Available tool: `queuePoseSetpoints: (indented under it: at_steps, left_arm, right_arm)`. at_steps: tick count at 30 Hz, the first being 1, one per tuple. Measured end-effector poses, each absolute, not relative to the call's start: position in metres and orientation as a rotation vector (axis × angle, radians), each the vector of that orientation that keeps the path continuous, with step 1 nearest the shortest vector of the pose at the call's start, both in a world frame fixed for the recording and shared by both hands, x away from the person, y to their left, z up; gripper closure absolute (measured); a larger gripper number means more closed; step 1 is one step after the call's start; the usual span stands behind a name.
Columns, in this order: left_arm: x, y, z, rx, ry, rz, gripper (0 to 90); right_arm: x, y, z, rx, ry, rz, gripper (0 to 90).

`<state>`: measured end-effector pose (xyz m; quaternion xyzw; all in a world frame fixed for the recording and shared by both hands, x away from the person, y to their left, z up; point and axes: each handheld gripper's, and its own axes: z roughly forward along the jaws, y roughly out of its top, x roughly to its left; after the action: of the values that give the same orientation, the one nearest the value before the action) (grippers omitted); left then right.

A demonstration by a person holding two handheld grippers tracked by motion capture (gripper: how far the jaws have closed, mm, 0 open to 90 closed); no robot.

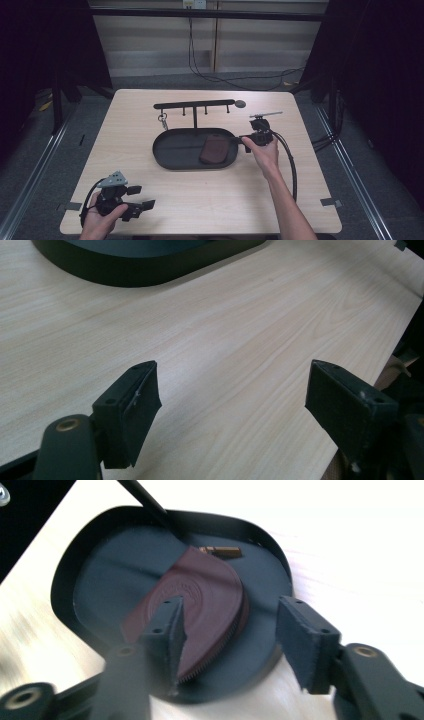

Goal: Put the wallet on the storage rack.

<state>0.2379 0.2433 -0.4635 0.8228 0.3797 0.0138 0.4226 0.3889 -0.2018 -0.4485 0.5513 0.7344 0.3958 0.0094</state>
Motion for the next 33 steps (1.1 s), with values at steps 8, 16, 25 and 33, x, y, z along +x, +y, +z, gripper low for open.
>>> queuePoseSetpoints:
  at_steps: [8,16,25,33]
  left_arm:
    - [0.239,0.245,-0.464,2.051,0.968,0.029,21.4]
    - [0.239,0.245,-0.464,2.051,0.970,0.032,21.4]
    - [0.239,0.246,-0.465,2.046,0.988,0.038,21.4]
    - [0.239,0.246,-0.465,2.037,1.008,0.043,21.4]
  right_arm:
    - [0.369,-0.217,-0.445,1.701,2.260,1.237,32.7]
    - [0.343,-0.230,-0.435,1.657,2.243,1.209,28.2]
    - [0.311,-0.247,-0.426,1.609,2.218,1.169,23.8]
    - [0.280,-0.259,-0.430,1.602,2.204,1.164,22.3]
